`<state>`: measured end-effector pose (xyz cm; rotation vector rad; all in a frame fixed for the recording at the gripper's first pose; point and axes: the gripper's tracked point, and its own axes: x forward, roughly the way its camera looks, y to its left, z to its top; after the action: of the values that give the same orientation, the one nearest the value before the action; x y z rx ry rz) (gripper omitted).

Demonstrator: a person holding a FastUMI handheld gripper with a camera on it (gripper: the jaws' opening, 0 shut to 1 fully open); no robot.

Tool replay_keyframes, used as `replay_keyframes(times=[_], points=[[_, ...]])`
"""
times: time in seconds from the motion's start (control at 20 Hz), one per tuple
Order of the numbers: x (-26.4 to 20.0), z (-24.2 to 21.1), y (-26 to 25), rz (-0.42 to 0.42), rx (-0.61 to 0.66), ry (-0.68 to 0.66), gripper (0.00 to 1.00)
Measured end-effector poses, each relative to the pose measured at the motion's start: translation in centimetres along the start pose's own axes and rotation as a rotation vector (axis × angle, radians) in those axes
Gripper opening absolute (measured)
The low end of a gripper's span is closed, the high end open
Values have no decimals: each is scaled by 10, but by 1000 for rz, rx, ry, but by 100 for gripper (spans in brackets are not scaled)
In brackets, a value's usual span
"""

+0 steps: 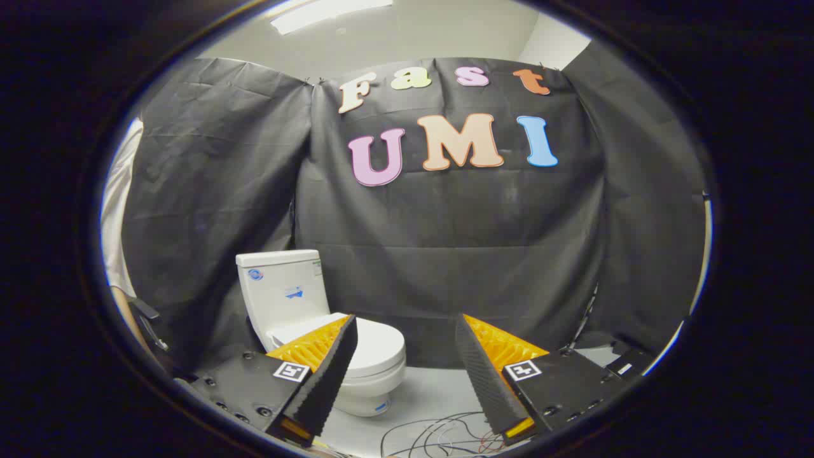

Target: Open the toilet lid.

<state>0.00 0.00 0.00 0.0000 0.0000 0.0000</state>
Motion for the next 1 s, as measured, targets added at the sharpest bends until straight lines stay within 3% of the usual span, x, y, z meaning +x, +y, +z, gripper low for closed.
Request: replay_keyframes(times=[0.3, 0.5, 0.6, 1.0], points=[[5, 9, 0, 4, 8, -29, 95], [52, -11, 8, 19, -10, 42, 94], [67, -17, 21, 70, -15, 60, 92], [137, 8, 61, 7, 62, -103, 89]])
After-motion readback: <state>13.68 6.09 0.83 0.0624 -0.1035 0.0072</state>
